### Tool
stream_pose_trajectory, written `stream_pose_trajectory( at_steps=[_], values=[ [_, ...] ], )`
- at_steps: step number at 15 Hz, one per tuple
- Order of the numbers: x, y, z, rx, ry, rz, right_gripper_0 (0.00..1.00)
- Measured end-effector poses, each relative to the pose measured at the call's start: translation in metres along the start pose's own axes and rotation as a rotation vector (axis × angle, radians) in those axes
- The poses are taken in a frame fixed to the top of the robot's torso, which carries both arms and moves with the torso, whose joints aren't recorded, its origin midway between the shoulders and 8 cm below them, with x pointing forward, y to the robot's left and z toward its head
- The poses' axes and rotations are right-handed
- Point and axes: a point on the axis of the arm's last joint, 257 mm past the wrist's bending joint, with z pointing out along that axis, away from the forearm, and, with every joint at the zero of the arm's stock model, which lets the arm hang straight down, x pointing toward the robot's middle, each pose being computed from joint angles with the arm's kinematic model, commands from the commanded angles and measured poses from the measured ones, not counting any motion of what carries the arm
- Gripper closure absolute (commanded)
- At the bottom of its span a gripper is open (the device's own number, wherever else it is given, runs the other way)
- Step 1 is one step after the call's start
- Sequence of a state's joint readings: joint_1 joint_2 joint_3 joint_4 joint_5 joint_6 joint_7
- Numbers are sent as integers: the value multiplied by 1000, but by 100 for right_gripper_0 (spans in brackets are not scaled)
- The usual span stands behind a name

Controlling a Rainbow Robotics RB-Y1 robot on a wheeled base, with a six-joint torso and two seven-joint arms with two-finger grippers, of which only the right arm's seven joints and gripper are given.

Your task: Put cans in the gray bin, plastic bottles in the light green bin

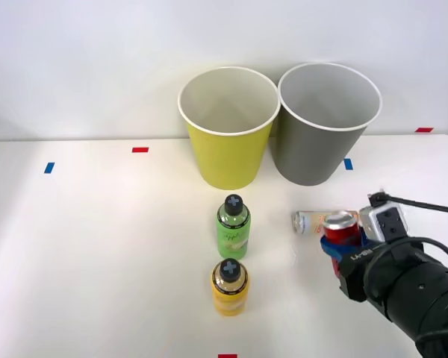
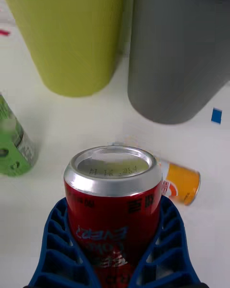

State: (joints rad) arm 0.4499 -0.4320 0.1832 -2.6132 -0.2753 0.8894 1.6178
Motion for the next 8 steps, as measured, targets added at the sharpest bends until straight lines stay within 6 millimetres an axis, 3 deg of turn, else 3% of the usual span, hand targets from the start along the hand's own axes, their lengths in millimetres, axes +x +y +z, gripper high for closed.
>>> stream_pose_trajectory(
  at_steps=[4, 8],
  values=[
    [-93, 5, -6, -39, -310, 54, 100],
    [-163, -13, -5, -31, -471, 48, 100]
  ],
)
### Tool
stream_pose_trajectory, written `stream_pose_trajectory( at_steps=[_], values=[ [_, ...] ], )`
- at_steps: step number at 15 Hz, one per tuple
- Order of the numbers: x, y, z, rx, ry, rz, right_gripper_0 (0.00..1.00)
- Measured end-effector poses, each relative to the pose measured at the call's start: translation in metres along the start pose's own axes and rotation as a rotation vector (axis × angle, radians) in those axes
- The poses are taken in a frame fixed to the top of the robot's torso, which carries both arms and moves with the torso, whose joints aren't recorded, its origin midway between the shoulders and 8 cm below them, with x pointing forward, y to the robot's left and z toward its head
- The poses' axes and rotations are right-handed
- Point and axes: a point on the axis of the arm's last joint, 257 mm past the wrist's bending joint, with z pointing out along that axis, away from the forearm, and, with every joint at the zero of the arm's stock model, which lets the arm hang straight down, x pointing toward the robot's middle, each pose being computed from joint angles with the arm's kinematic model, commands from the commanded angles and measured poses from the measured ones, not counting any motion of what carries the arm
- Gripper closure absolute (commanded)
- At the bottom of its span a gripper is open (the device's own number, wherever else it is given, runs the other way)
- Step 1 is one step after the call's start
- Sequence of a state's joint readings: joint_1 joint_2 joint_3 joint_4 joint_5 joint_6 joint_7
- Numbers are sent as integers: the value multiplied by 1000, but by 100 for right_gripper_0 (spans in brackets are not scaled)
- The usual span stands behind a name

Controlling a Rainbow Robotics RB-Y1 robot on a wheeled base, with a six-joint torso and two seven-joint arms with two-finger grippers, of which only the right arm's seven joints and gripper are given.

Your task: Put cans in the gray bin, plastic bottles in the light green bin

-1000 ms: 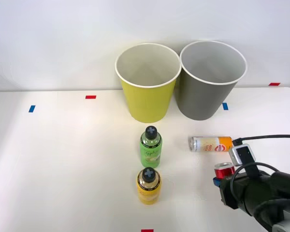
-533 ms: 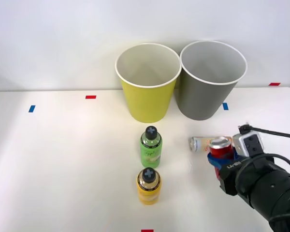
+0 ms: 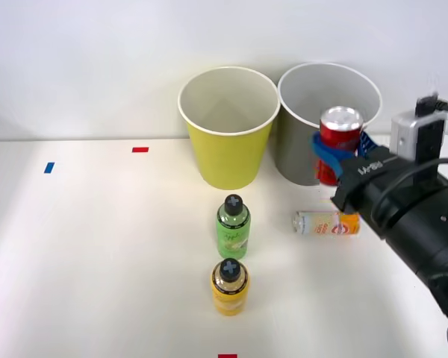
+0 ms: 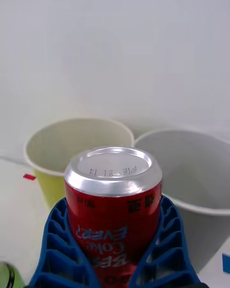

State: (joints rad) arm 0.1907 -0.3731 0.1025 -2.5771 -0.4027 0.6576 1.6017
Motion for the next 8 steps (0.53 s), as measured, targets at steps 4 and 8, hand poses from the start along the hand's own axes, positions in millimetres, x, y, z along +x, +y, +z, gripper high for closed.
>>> stream_pose_trajectory(
  at_steps=[4, 8],
  values=[
    [-23, -40, 43, 44, -94, 20, 100],
    [-42, -78, 76, 86, -130, 45, 100]
  ],
)
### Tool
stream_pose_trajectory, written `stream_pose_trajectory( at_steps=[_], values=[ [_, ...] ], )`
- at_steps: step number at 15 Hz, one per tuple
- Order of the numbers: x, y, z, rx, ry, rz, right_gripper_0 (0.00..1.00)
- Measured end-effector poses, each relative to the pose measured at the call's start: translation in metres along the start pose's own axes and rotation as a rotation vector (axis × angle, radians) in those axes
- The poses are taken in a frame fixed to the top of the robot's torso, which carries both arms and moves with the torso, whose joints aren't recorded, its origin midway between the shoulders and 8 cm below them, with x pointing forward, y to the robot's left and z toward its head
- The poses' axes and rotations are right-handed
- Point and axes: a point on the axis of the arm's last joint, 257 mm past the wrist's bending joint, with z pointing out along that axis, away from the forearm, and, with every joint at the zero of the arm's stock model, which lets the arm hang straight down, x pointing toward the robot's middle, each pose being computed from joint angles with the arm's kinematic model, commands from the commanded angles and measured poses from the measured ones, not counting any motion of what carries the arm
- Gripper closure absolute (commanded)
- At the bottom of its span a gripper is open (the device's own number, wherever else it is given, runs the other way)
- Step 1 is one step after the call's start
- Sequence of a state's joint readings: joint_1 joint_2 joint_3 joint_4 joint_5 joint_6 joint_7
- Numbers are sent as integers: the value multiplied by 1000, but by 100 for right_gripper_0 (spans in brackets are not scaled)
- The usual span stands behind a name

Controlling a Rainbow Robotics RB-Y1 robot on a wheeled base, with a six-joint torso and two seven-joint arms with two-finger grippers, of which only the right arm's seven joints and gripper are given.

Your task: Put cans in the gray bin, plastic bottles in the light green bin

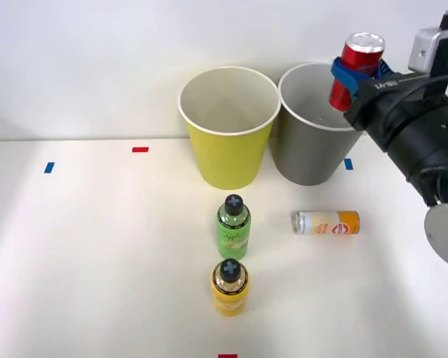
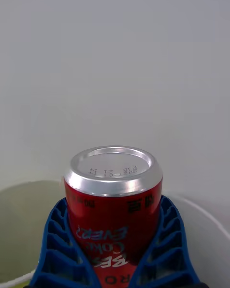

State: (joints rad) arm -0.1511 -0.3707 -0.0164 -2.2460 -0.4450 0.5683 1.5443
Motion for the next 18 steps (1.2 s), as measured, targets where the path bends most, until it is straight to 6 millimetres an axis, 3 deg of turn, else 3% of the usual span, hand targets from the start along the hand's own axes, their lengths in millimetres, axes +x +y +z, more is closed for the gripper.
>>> stream_pose_trajectory(
  at_steps=[4, 8, 10, 12, 13, 14, 15, 18],
  values=[
    [10, -26, 40, 34, 17, 24, 100],
    [11, -37, 77, 52, 24, 30, 100],
    [23, -45, 86, 67, 50, 18, 92],
    [30, -46, 91, 70, 66, 12, 75],
    [32, -45, 93, 68, 69, 11, 52],
    [33, -43, 93, 66, 72, 10, 8],
    [34, -42, 94, 64, 73, 9, 0],
    [34, -39, 94, 62, 69, 15, 0]
  ],
)
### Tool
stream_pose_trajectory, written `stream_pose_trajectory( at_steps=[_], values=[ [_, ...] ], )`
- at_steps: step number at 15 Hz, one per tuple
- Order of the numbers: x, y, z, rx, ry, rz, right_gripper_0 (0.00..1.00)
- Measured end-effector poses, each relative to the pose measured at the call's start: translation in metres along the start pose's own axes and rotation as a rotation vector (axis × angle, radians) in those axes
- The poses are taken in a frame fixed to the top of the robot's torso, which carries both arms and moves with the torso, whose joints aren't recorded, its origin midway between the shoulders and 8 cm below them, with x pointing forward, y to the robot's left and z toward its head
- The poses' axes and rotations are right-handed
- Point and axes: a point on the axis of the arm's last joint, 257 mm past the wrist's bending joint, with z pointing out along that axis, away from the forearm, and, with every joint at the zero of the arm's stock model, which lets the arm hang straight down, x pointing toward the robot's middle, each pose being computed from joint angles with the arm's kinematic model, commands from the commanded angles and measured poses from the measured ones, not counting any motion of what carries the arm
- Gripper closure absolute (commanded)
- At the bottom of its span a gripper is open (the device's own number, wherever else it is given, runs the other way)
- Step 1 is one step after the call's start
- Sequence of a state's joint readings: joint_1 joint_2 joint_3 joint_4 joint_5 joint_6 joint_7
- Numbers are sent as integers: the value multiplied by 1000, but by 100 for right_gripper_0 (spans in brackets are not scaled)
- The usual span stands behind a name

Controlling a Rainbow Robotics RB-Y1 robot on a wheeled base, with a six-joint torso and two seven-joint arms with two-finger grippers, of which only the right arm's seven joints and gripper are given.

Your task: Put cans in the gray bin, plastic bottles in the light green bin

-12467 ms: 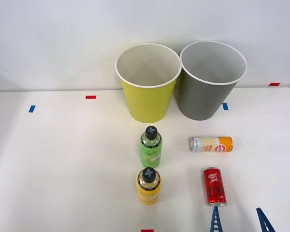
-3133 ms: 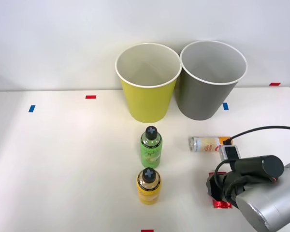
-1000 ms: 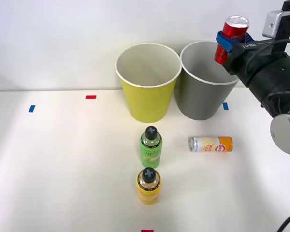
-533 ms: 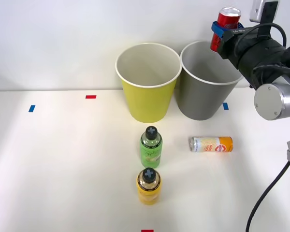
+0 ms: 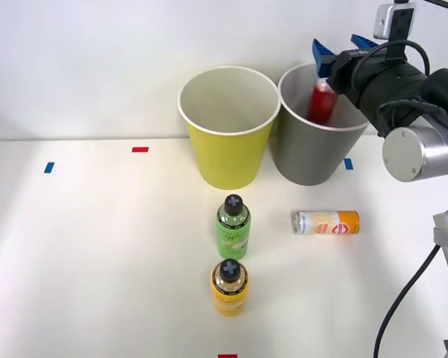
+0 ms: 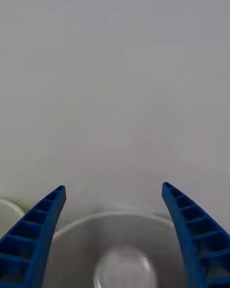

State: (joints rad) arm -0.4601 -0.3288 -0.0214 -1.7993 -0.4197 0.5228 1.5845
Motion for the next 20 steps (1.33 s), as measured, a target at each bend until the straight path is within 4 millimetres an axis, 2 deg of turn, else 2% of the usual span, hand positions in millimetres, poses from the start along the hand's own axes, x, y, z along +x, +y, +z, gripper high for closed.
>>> stream_pose_trajectory(
  at_steps=[4, 8, 11, 16, 20],
  values=[
    [-4, -3, -3, 8, -37, -3, 0],
    [8, -11, -19, 25, -72, -5, 0],
    [18, -17, -49, 41, -86, 1, 0],
    [15, -25, -99, 78, -195, 36, 0],
    [34, -39, -148, 145, -229, 74, 0]
  ],
)
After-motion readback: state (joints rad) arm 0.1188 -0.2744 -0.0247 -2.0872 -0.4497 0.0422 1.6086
